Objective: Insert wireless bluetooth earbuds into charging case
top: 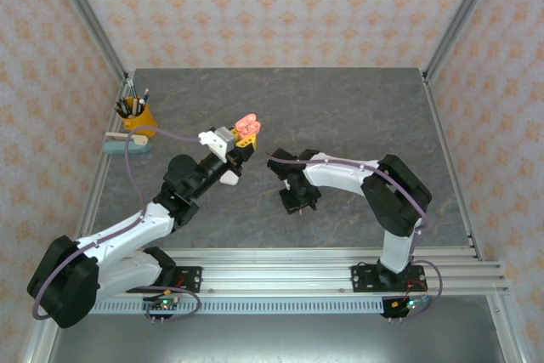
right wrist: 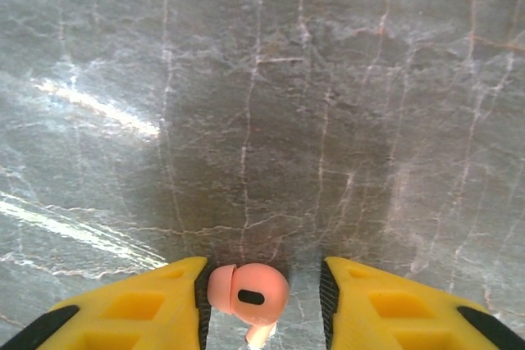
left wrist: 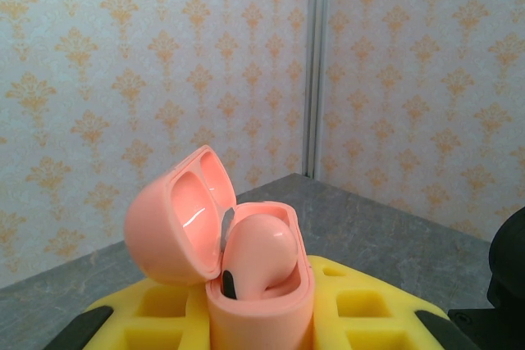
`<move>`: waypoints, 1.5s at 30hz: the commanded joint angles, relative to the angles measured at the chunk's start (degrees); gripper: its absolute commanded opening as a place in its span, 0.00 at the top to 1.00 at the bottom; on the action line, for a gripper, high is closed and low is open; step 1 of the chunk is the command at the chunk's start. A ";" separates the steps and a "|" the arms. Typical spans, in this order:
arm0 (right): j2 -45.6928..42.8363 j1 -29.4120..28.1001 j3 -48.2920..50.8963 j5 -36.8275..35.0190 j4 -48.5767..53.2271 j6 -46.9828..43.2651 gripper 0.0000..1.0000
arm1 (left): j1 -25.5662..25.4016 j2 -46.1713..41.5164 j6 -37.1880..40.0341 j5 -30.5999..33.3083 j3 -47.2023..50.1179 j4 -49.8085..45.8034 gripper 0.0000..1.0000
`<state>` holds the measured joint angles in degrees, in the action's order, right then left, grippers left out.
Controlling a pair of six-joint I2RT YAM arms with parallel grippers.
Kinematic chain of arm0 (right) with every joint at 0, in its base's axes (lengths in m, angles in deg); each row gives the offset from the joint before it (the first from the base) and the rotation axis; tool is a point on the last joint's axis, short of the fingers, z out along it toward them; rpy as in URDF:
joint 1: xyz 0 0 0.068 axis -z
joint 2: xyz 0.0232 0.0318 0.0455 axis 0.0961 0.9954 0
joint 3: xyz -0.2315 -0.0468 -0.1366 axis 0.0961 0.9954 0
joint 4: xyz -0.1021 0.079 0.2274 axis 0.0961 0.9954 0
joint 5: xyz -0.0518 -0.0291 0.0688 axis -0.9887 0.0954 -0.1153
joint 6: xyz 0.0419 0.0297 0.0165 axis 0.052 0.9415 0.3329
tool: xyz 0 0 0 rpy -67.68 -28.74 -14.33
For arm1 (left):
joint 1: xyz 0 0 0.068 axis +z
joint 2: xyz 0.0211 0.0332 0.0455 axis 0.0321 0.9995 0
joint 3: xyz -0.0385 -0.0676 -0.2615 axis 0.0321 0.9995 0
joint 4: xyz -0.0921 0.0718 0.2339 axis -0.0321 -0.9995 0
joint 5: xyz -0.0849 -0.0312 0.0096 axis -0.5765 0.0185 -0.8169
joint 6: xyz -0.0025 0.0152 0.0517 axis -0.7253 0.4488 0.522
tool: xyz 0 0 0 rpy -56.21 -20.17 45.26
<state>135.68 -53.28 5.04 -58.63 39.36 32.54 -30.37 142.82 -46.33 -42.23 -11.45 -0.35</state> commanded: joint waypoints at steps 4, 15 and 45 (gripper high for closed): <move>1.30 -0.22 -0.21 -1.73 1.71 -0.57 0.65 | 0.41 -0.79 1.02 1.04 -0.10 0.96 1.00; -0.89 -0.22 0.23 -2.14 1.59 0.39 0.77 | 0.54 -0.61 0.84 0.91 -0.11 1.00 1.00; -26.87 5.16 0.45 -17.64 1.32 5.37 0.84 | 0.51 -0.79 0.76 -0.48 -1.05 -0.61 1.00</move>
<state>112.78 -49.06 9.37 -71.24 39.60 38.18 -30.37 142.84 -46.33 -42.27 -11.45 -0.74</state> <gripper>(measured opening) 0.162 0.239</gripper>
